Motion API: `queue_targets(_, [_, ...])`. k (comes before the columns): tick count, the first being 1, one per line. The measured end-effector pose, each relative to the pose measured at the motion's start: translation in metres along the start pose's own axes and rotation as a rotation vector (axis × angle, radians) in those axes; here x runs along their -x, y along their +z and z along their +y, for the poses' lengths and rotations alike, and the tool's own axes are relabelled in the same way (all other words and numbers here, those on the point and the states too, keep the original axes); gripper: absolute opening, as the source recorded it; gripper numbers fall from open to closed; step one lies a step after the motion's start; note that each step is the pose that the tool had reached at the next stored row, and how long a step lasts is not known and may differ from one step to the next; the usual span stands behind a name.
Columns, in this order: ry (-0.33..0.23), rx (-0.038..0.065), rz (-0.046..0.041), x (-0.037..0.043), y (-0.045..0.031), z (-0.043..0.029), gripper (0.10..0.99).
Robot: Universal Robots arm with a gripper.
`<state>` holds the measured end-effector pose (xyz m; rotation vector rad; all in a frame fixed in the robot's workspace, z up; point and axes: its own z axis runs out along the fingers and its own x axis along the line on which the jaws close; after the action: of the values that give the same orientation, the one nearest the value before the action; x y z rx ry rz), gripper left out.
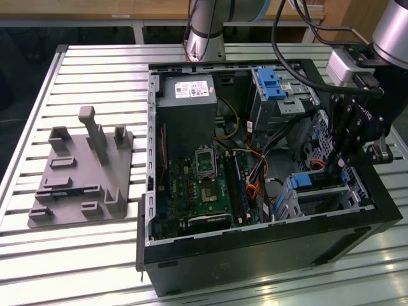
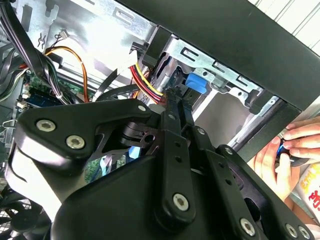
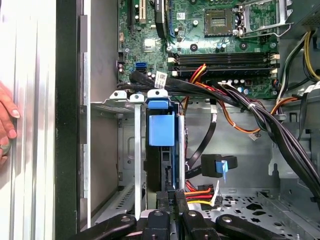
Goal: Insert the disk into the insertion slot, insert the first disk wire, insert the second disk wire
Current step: 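Insert the first disk wire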
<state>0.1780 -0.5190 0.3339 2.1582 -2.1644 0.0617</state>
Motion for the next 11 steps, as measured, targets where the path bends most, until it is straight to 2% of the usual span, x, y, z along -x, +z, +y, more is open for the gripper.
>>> queue_targets(11, [0.002,0.0,0.0028,-0.0002,0.0023,-0.0001,0.165])
